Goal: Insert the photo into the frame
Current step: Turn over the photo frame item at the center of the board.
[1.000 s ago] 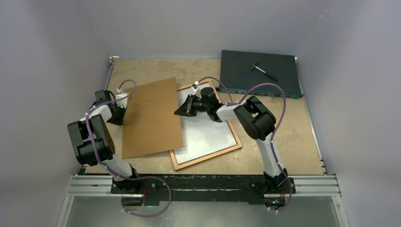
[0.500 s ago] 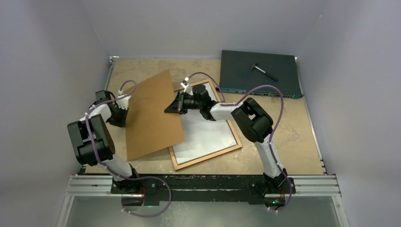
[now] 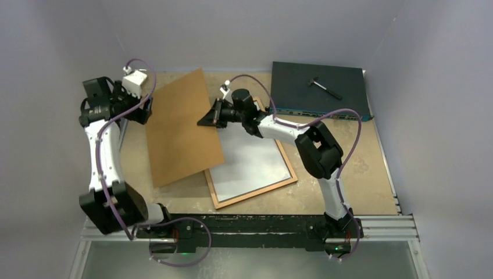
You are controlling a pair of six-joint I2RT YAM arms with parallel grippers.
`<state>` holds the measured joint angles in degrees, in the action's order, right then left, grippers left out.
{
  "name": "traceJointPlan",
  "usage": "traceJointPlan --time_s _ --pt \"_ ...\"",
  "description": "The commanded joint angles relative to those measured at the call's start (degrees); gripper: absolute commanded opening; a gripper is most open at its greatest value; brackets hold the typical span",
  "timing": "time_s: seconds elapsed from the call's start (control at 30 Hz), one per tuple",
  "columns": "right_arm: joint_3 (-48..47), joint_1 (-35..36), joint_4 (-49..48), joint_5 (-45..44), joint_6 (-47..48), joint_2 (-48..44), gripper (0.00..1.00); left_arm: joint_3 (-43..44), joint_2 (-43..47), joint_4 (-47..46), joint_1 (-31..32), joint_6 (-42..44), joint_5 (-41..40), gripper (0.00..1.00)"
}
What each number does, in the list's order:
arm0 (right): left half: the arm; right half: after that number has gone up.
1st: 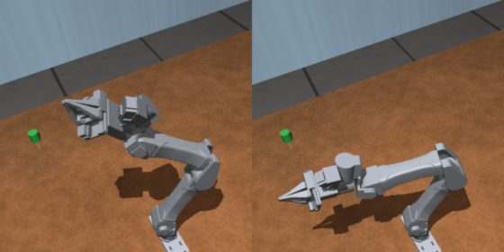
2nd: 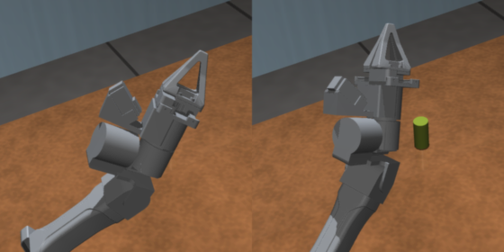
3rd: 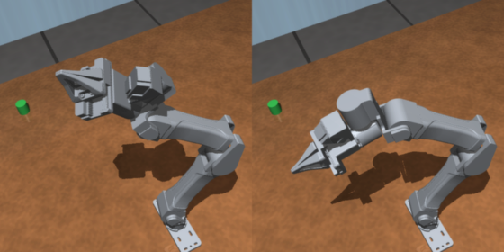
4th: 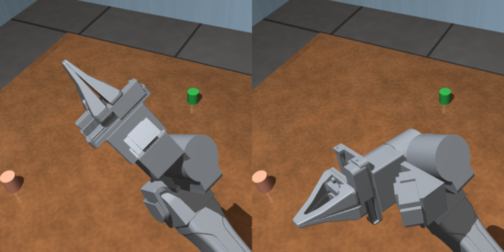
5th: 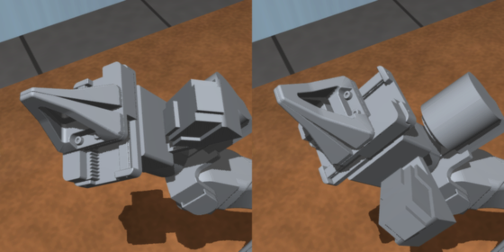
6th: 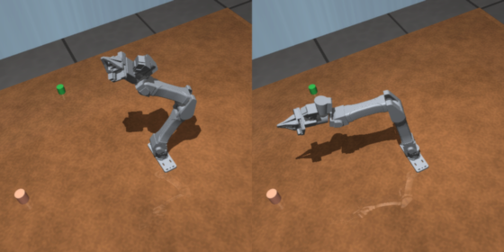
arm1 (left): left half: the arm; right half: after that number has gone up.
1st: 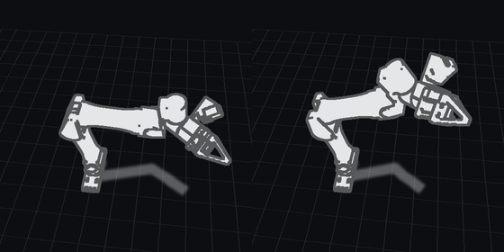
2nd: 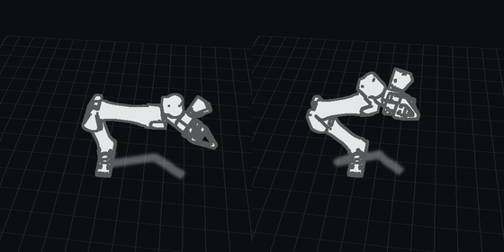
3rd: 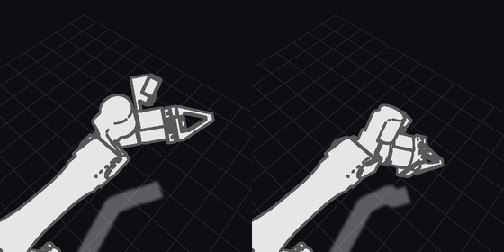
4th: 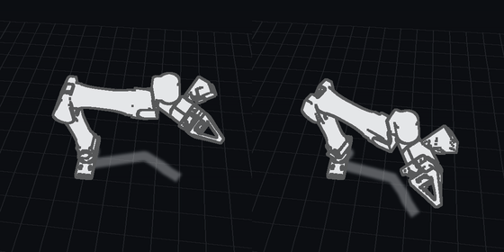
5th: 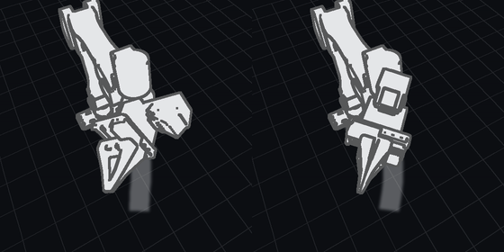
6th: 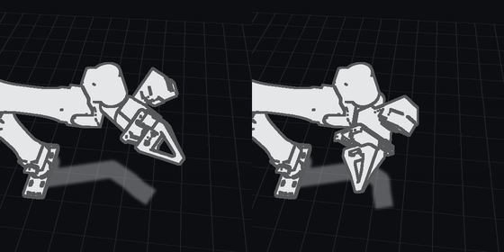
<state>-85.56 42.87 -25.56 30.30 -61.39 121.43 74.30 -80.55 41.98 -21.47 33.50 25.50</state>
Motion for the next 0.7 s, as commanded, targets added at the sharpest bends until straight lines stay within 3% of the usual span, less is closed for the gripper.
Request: traceJointPlan --time_s 0.0,0.1,0.37,0.47,0.57,0.63,0.67 --pt "-12.8 -2.9 1.7 -5.9 -2.6 -5.3 0.0 3.3 11.5 0.1 -0.4 5.8 13.7 0.83" --pt "-16.6 -6.6 2.7 -6.4 -7.3 -5.1 0.0 -0.1 17.9 0.0 -0.2 13.8 17.7 0.87" --pt "-20.7 -10.0 8.5 -9.8 -15.0 -7.3 0.0 -4.2 26.6 14.5 -0.2 40.2 27.1 0.9" --pt "-21.1 -10.0 10.1 -12.3 -17.0 -8.7 0.0 -6.7 29.4 14.1 -0.1 44.8 28.7 0.9" --pt "-21.0 -10.0 10.4 -13.5 -19.8 -9.7 0.0 -9.4 30.8 20.3 -0.2 61.5 27.9 0.87" --pt "-20.4 -10.0 9.3 -13.5 -21.9 -10.1 0.0 -12.8 33.4 18.7 -0.1 67.1 26.8 0.86" --pt "-19.7 -10.0 8.3 -13.6 -23.7 -10.4 0.0 -14.9 35.3 13.7 -0.2 67.2 26.6 0.86"
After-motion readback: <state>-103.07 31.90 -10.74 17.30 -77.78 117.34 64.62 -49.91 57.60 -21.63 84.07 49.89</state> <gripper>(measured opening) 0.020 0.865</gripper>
